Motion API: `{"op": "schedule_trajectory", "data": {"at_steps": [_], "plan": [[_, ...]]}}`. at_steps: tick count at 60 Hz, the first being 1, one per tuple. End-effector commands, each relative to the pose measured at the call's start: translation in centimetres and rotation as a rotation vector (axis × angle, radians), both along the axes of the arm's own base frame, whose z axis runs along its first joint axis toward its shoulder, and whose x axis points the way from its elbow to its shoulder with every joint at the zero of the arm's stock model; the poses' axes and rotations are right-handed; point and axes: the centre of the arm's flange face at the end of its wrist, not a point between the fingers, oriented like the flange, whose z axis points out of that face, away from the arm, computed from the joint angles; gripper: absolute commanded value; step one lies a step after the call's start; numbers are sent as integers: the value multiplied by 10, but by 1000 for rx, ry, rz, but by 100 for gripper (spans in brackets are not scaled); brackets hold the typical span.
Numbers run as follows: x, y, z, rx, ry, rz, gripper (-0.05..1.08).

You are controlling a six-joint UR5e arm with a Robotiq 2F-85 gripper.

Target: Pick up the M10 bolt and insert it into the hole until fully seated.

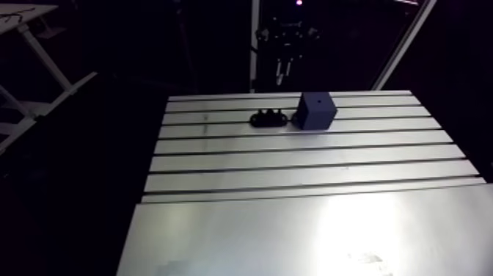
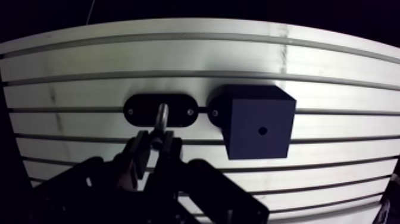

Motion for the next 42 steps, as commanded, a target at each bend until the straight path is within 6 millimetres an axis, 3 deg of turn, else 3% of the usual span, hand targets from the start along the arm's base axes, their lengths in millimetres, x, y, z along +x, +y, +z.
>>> {"op": "schedule_trajectory", "data": {"at_steps": [1, 13, 22, 31, 42], "plan": [[-9, 15, 40, 2, -4, -22, 108], [-14, 51, 63, -3, -66, -75, 108], [-15, 65, 74, -9, -118, -96, 108], [-13, 68, 76, -16, -168, -97, 108], [-19, 74, 65, -19, -220, -104, 108]]}}
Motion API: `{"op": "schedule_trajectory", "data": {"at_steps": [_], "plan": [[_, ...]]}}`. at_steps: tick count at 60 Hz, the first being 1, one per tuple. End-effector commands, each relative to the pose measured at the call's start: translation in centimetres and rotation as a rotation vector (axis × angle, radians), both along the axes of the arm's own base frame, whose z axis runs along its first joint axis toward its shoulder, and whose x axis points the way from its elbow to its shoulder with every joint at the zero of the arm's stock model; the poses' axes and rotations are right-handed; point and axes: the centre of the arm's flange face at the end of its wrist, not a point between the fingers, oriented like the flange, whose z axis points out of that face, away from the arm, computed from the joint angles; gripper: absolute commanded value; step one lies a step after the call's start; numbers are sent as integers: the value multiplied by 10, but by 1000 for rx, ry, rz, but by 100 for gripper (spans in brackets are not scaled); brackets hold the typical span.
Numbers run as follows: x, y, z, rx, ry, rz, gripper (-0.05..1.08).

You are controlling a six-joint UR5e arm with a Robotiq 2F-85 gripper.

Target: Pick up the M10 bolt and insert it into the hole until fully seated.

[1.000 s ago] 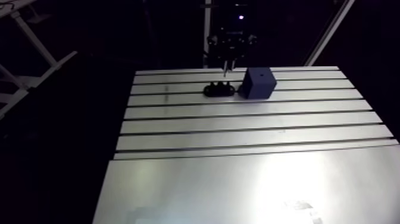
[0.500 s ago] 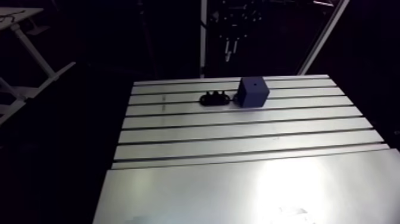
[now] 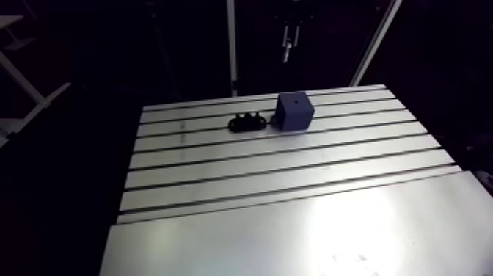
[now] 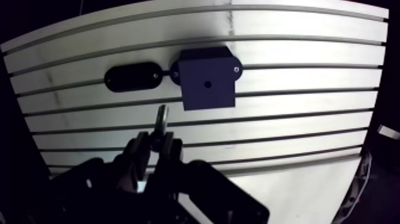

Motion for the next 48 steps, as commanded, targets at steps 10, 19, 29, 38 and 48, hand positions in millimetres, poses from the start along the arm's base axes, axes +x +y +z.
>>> {"op": "schedule_trajectory", "data": {"at_steps": [10, 19, 29, 38, 48], "plan": [[-14, 24, -20, 2, -90, -23, 108], [-21, 36, -36, -9, -116, -5, 108], [-25, 40, -42, -13, -125, -5, 108], [-26, 42, -53, -16, -141, -6, 108], [-27, 42, -61, -17, -150, -6, 108]]}}
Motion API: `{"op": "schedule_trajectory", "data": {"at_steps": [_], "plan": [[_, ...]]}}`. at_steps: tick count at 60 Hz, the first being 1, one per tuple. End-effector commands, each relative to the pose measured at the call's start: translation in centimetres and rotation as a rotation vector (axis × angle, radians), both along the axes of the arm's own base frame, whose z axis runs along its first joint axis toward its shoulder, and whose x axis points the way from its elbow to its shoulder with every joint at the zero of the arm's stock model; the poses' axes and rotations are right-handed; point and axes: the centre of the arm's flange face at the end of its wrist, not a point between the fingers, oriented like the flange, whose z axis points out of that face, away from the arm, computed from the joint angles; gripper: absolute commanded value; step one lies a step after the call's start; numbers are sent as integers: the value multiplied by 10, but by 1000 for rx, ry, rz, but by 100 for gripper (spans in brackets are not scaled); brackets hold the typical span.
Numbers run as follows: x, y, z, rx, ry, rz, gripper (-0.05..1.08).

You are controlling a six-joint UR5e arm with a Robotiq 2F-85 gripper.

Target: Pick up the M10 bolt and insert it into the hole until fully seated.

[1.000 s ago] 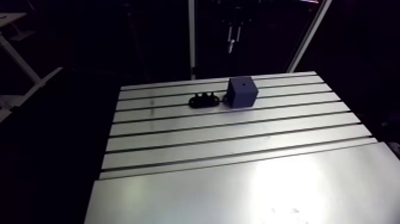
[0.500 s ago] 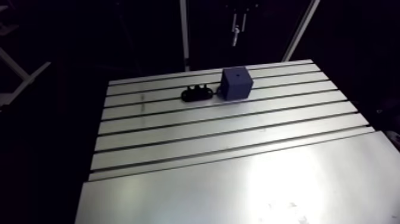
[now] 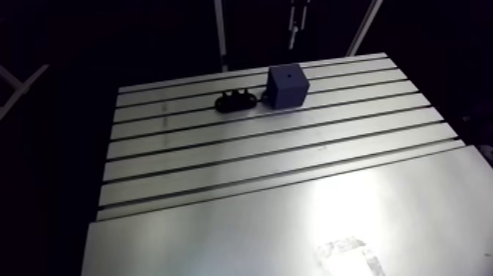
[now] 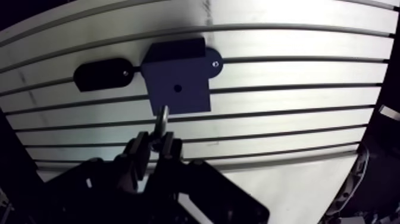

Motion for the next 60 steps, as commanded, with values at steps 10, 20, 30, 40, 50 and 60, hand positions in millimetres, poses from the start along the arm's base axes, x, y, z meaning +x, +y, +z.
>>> {"op": "schedule_trajectory", "data": {"at_steps": [10, 20, 30, 40, 50, 60], "plan": [[-5, 9, -20, -5, -25, -7, 108], [-5, 10, -26, -5, -36, -8, 108], [-5, 10, -31, -6, -42, -8, 108], [-4, 8, -39, -12, -55, -7, 108], [-4, 7, -43, -12, -63, -5, 108], [-4, 8, -46, -11, -65, -7, 108]]}}
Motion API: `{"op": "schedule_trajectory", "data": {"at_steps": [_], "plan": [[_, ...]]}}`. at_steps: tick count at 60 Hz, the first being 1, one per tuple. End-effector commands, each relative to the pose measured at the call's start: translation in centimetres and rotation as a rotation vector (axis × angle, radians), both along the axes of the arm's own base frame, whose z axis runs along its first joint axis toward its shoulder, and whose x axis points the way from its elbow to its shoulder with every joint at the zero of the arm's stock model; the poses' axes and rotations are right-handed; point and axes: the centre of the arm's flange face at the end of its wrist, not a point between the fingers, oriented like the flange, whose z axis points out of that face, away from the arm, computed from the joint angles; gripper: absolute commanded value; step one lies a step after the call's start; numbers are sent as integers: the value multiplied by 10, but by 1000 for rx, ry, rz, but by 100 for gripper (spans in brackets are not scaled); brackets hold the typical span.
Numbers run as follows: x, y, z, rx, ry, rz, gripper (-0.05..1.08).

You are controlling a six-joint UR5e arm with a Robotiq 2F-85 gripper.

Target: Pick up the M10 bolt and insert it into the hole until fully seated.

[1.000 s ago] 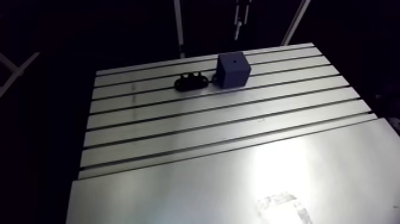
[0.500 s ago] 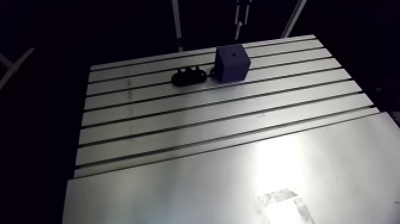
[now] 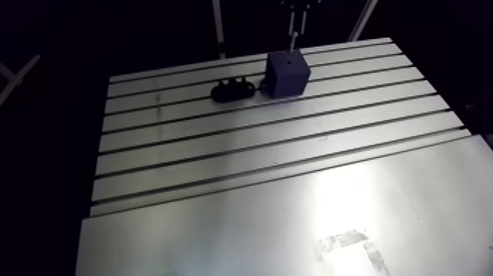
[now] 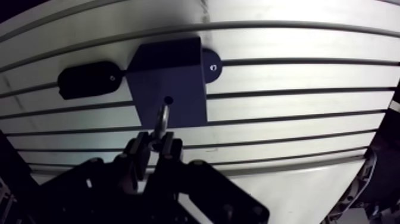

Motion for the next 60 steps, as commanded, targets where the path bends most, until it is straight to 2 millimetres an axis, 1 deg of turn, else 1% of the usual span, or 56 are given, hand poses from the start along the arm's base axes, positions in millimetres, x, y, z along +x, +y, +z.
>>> {"op": "schedule_trajectory", "data": {"at_steps": [1, 26, 60], "plan": [[0, 0, -4, 1, -4, 0, 108], [-3, 1, -15, -2, -20, 0, 108], [-2, -2, -16, -1, -23, 6, 108]]}}
